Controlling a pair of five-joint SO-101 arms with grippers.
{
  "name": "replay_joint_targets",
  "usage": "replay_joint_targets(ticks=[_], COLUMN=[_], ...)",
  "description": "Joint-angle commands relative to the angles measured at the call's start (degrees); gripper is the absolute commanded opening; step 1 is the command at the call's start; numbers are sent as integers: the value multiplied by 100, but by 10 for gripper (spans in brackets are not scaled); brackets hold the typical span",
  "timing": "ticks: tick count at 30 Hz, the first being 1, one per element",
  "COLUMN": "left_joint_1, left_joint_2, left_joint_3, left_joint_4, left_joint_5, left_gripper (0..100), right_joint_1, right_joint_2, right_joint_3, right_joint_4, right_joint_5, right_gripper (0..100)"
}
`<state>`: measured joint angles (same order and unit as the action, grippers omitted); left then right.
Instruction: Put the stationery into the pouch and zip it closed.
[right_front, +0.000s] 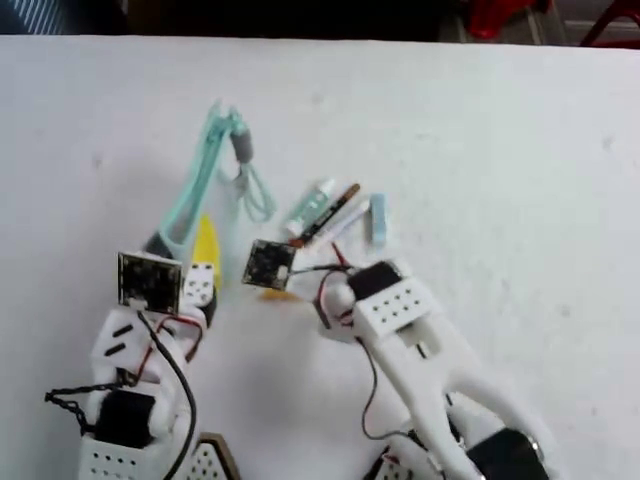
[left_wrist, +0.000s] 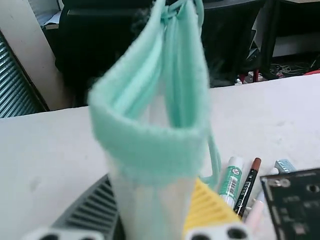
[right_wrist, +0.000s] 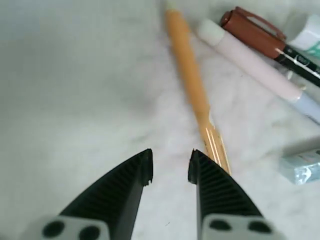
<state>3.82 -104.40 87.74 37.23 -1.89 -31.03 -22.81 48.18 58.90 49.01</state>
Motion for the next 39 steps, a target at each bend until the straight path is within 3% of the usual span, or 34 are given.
replay_joint_targets(ticks=[1, 4, 11, 13, 23, 28, 39], left_joint_1=[-22, -215, -426, -426, -444, -444, -435], left_joint_2=[-40, -40, -40, -40, -40, -40, -40], left_joint_3=[-237, -466, -519, -519, -536, -510, -510], left_joint_4=[299, 712, 809, 818, 1020, 1029, 1029], left_joint_5=[53, 105, 105, 105, 97, 97, 97], left_gripper=[103, 183, 181, 181, 184, 184, 184], right_joint_1=[48, 4, -4, -4, 48, 48, 92], right_joint_2=[488, 927, 1596, 1736, 2360, 2396, 1965], right_joint_3=[-615, -800, -1152, -1160, -1134, -1143, -958], right_joint_4=[-92, -110, -119, -136, -848, -857, -637], right_joint_5=[53, 53, 70, 378, 536, 563, 571], right_gripper=[119, 119, 118, 117, 95, 15, 17])
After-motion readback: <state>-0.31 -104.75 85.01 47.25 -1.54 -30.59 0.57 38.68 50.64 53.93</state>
